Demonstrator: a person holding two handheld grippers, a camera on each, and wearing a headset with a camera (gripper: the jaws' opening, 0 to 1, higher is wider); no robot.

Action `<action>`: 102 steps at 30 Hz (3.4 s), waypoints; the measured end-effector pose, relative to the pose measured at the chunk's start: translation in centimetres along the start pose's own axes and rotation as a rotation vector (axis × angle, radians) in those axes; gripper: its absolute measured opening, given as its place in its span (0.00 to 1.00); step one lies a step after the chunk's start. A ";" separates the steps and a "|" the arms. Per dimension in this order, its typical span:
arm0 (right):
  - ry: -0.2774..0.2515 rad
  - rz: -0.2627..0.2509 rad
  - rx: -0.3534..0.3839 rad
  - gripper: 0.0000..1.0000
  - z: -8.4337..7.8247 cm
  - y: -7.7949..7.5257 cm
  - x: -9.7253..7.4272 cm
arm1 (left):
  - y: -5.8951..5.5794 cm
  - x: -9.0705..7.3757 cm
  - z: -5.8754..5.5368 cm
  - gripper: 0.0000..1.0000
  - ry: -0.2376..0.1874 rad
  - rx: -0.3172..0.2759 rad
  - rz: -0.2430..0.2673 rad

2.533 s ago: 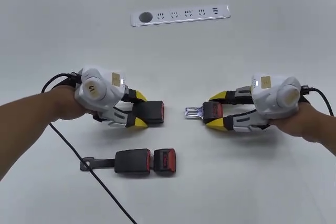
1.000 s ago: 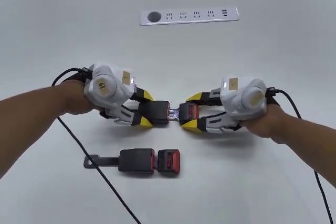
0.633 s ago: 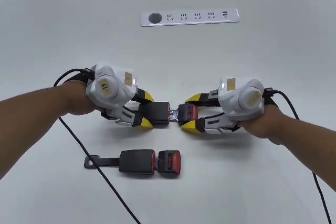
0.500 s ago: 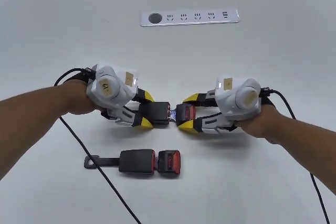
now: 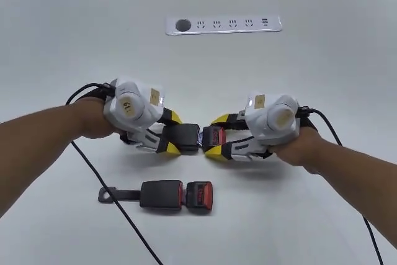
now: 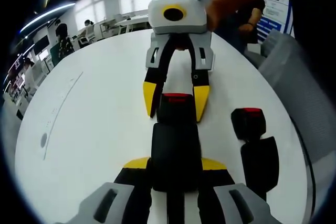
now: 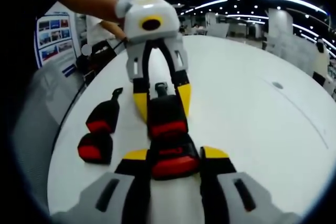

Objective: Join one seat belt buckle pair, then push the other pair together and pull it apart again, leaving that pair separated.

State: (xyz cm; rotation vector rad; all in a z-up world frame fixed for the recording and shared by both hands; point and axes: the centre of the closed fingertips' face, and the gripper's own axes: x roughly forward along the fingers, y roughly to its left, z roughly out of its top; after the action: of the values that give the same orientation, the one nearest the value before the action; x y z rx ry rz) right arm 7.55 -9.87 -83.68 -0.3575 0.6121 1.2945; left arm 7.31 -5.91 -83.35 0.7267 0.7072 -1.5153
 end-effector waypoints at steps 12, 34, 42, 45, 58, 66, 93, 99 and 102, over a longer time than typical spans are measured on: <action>0.023 -0.005 -0.006 0.36 0.0 -0.1 0.0 | 0.0 0.0 0.0 0.34 0.005 -0.006 0.002; 0.065 -0.020 -0.059 0.36 -0.4 -0.3 -0.4 | 0.2 -0.1 -0.1 0.35 -0.005 -0.019 0.013; 0.078 -0.019 -0.057 0.37 -1.0 -0.5 -1.1 | 0.1 -0.1 -0.1 0.35 -0.008 -0.026 0.015; 0.073 -0.020 -0.052 0.37 -1.4 -0.5 -1.5 | 0.0 -0.1 -0.1 0.35 -0.010 -0.026 0.015; 0.075 -0.015 -0.051 0.37 -2.3 -0.5 -2.7 | -0.1 -0.1 0.0 0.35 -0.013 -0.036 0.016; 0.080 -0.015 -0.043 0.37 -3.4 -0.5 -4.1 | -0.1 -0.1 0.1 0.35 -0.013 -0.043 0.017; 0.095 -0.061 -0.010 0.37 -7.3 -1.2 -9.4 | -0.2 -0.1 0.0 0.35 -0.014 -0.055 0.019; 0.099 -0.068 -0.007 0.37 -7.8 -1.1 -10.2 | -0.1 -0.2 0.0 0.35 -0.016 -0.056 0.018; 0.100 -0.073 -0.005 0.37 -7.9 -1.1 -10.6 | -0.2 -0.2 0.0 0.35 -0.015 -0.055 0.018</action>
State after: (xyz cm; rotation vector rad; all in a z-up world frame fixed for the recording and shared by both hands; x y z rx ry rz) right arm 5.28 -22.94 -83.62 -0.4464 0.6741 1.2136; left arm 7.15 -5.78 -83.23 0.6778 0.7268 -1.4777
